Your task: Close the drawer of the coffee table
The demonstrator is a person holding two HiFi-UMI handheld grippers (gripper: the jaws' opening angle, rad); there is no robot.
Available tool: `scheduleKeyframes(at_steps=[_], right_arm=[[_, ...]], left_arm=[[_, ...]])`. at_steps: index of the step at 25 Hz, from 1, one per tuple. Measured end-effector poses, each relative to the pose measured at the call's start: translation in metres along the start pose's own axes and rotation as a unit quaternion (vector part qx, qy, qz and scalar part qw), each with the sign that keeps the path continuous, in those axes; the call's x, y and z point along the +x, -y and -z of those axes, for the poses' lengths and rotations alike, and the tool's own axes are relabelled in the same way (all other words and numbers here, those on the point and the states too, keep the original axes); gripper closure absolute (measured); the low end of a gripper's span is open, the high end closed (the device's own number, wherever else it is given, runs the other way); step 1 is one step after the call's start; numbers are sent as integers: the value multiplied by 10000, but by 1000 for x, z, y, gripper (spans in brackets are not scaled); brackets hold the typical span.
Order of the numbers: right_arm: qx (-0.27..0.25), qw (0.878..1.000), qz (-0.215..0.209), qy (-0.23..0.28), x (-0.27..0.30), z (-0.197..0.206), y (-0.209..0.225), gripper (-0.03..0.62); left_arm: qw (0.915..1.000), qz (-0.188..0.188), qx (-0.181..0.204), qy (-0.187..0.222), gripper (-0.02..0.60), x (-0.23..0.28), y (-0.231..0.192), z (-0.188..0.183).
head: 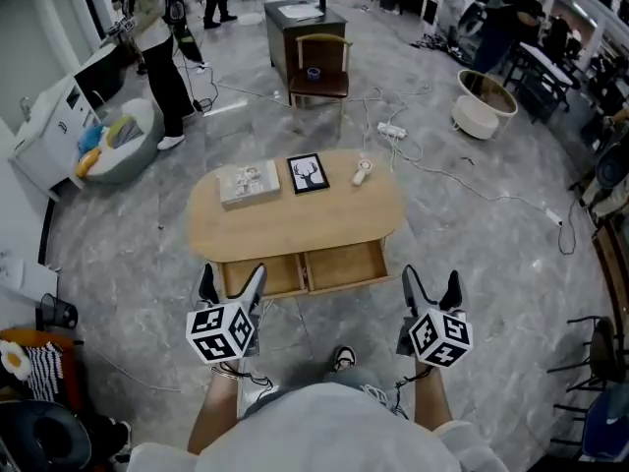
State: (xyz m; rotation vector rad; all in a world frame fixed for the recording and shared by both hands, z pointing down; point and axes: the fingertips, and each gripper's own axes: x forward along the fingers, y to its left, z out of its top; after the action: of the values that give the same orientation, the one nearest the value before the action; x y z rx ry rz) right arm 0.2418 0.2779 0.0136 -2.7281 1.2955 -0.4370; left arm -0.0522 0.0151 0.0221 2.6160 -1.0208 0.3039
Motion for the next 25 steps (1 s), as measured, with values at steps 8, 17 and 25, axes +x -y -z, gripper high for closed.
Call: scheduleKeyframes(at_steps=[8, 17, 25], right_arm=[[-264, 9955, -855, -314, 112, -28, 11, 109], [-343, 9865, -1531, -473, 185, -30, -45, 108], [-368, 9855, -1550, -588, 203, -22, -74, 105]], left_arm=[[9958, -845, -325, 161, 91, 42, 12, -12], [9866, -1537, -549, 23, 91, 55, -31, 1], [9879, -1448, -552, -94, 91, 82, -59, -3]])
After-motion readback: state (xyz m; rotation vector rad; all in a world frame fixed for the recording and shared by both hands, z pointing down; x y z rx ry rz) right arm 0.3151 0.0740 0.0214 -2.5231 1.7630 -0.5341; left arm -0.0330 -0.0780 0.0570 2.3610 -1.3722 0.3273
